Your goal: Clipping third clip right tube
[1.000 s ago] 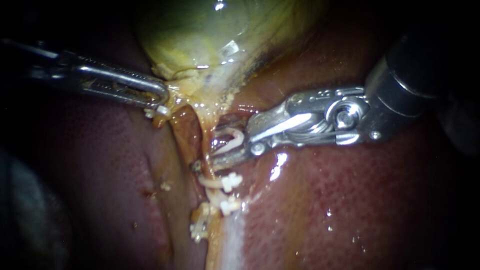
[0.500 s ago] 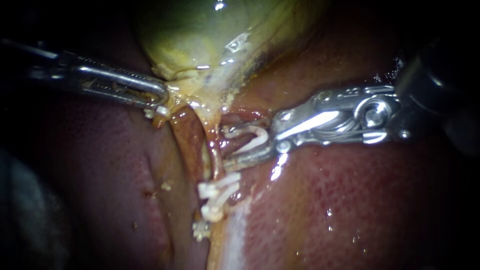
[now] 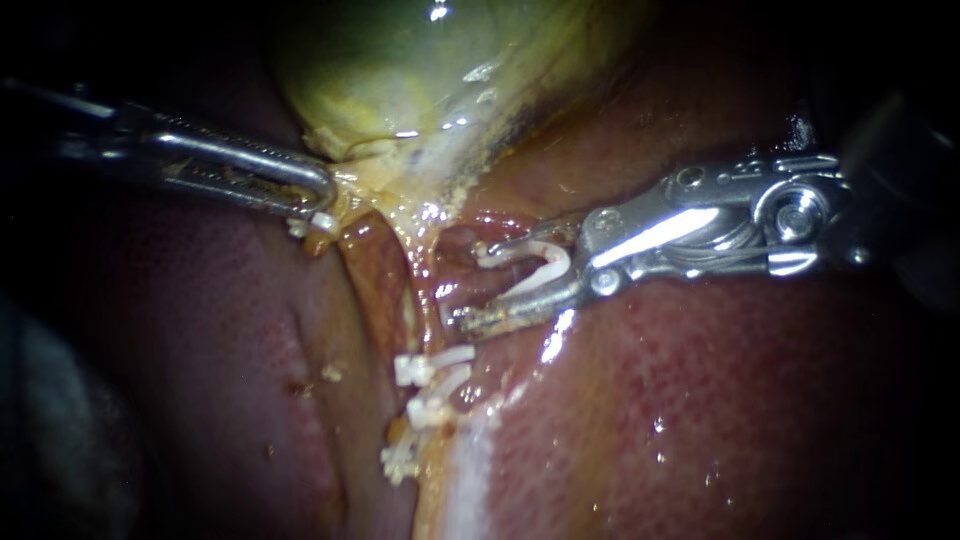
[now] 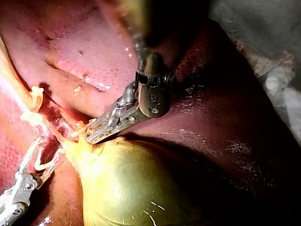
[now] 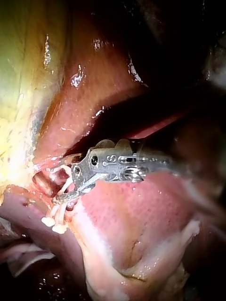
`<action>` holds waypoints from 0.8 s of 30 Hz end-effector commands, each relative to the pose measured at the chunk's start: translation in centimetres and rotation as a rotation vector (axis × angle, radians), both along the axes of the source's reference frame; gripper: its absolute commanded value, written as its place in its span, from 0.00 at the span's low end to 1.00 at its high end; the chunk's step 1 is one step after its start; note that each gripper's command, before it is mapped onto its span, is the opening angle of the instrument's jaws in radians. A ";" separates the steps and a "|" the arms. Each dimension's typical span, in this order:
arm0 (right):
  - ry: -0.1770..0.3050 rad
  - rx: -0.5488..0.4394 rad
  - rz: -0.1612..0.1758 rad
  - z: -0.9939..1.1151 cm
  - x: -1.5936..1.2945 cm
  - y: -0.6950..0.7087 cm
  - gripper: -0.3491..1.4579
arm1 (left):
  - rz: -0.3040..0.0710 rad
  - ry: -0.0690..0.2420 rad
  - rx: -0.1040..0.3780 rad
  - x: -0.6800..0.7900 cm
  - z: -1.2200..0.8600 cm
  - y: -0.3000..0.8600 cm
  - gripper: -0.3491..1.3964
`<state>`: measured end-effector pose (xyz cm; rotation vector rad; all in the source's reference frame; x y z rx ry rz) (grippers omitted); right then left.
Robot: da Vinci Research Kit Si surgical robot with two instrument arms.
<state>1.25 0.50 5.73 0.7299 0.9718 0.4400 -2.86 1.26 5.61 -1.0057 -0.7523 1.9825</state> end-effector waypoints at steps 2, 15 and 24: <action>0.008 0.002 0.004 0.00 0.02 -0.01 0.42 | 0.000 0.000 0.000 0.00 0.00 0.00 0.00; 0.090 0.145 0.057 0.03 0.10 -0.10 0.43 | 0.000 0.000 0.000 0.00 0.00 0.00 0.00; 0.103 0.198 0.086 0.15 0.23 -0.19 0.45 | 0.000 0.000 0.000 0.00 -0.01 -0.01 0.00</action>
